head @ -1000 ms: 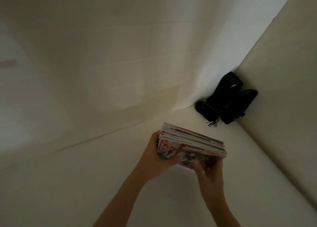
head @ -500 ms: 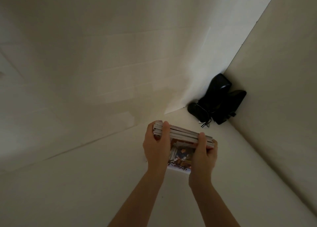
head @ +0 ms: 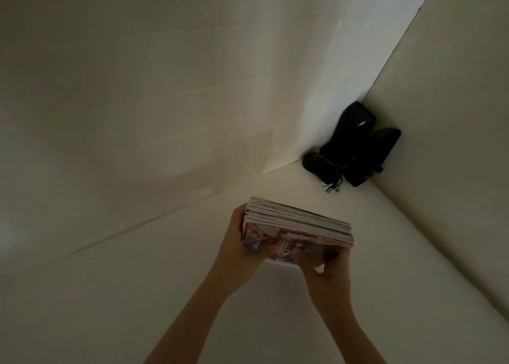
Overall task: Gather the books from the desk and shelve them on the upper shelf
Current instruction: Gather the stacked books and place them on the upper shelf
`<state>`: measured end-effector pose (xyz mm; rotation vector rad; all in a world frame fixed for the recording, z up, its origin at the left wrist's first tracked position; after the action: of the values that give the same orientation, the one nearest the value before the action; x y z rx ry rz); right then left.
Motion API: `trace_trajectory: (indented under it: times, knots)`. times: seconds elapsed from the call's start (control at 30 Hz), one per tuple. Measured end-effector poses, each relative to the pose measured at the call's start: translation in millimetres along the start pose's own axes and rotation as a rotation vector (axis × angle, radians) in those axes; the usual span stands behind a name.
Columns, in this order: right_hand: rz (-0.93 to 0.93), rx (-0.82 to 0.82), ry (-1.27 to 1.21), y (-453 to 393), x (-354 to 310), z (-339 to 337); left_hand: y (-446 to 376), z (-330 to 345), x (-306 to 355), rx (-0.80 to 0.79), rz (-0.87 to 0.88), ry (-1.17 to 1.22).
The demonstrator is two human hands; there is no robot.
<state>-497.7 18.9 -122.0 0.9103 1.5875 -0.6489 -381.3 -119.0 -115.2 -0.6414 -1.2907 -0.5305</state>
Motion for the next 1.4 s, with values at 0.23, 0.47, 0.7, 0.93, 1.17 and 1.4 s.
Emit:
trace_trajectory:
  times: [0.23,0.47,0.7,0.93,1.17,1.4]
  knots:
    - [-0.006,0.066,-0.013,-9,12,2,-10,2,-22,-0.014,-0.016,-0.074]
    - [0.006,0.135,0.087,0,28,6,-7,-3,-34,-0.006,-0.061,-0.132]
    - [0.062,0.048,0.036,-9,-15,7,-7,-9,5,0.173,0.022,-0.353]
    - [-0.061,-0.242,-0.004,54,-129,50,65,-61,146,0.390,0.134,-0.549]
    - [-0.251,-0.690,-0.080,197,-258,119,235,-134,314,0.793,0.271,-0.655]
    - [-0.513,-1.034,-0.200,350,-367,145,396,-141,446,1.122,0.465,-0.806]
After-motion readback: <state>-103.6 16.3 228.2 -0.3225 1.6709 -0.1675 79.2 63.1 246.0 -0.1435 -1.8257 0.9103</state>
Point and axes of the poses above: each hand's wrist, its own y-axis away from the middle knuckle, its own z-axis out of the palm, x = y × z, the point moved 6 cm from there along -y, towards the middle knuckle, and after that the axes turned 6 degrees about z, right-handed, at the moved point
